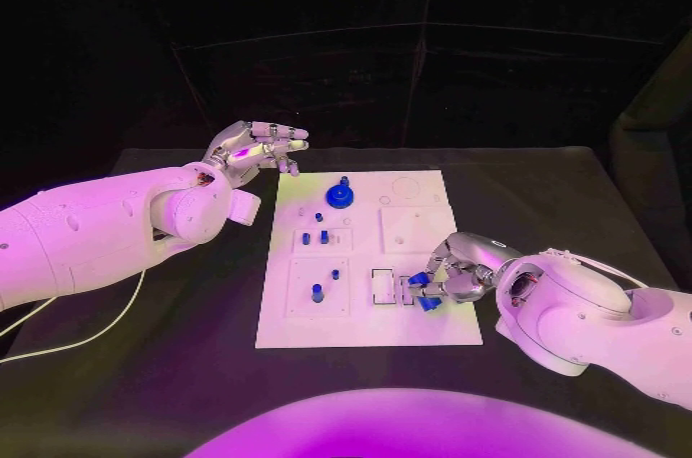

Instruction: Assemble the parts on the task board

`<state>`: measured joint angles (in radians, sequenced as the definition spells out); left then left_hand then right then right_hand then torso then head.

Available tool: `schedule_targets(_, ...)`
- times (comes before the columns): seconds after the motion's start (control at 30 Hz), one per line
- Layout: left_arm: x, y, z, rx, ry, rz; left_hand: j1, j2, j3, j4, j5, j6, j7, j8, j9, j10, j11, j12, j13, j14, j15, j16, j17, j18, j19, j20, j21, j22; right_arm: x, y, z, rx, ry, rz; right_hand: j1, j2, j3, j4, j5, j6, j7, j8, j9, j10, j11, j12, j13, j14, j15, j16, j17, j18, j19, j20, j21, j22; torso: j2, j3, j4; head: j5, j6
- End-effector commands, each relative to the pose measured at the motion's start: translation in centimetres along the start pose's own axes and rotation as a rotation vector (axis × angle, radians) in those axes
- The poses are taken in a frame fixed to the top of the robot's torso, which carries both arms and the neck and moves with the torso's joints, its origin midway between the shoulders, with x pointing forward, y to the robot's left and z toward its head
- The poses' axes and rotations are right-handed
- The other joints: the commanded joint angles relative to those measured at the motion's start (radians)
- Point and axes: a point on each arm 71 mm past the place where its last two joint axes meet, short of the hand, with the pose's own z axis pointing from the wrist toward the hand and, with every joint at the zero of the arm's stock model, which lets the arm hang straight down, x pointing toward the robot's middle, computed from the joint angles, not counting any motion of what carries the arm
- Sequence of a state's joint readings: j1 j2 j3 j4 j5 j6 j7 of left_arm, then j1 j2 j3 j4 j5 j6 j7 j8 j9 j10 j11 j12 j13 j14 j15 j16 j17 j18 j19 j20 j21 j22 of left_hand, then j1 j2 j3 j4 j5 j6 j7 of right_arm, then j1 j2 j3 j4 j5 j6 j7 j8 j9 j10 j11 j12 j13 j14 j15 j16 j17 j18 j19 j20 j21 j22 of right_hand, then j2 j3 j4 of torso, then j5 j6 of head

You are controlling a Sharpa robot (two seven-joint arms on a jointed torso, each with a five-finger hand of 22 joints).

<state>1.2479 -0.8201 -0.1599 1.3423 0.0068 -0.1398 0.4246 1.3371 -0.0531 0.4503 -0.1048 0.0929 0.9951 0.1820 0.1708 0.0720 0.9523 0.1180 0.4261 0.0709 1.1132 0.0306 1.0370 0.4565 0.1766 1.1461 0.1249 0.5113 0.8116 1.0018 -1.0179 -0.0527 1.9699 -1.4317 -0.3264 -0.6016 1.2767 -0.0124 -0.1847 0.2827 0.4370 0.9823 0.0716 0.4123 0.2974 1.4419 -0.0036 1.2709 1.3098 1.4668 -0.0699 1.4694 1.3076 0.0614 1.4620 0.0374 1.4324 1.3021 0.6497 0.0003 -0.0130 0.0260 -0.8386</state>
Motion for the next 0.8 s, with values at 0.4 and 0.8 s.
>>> schedule_targets(0.4, 0.4, -0.1, 0.1, 0.000, 0.024, -0.013, -0.011, -0.001, 0.002, -0.003, 0.004, -0.007, 0.001, 0.007, -0.002, -0.007, -0.001, 0.004, -0.001, -0.005, -0.001, -0.005, -0.001, 0.006, -0.008, 0.000, -0.005, -0.002, 0.7, 2.4, 1.3, -0.021, 0.001, 0.069, -0.022, 0.022, -0.021, 0.006, 0.011, 0.027, -0.013, 0.031, 0.031, 0.012, -0.014, 0.012, 0.018, 0.063, -0.013, 0.005, 0.034, -0.006, 0.007, -0.011, 0.005, 0.004, 0.002, 0.0011, -0.0009, 0.008, 0.003)
schedule_targets(0.8, 0.6, 0.0, 0.2, -0.004, 0.032, -0.015, -0.012, -0.001, 0.002, -0.003, 0.004, -0.007, 0.001, 0.007, -0.002, -0.007, -0.001, 0.004, -0.001, -0.006, -0.001, -0.006, -0.002, 0.006, -0.009, 0.000, -0.005, -0.002, 1.5, 3.4, 3.0, 0.009, 0.035, 0.010, -0.067, 0.039, -0.057, 0.006, -0.071, 0.036, -0.023, 0.043, 0.063, 0.011, -0.022, -0.005, 0.015, 0.062, -0.021, 0.001, 0.030, -0.006, 0.007, -0.019, 0.003, 0.003, 0.003, 0.0009, -0.0013, 0.012, 0.000)
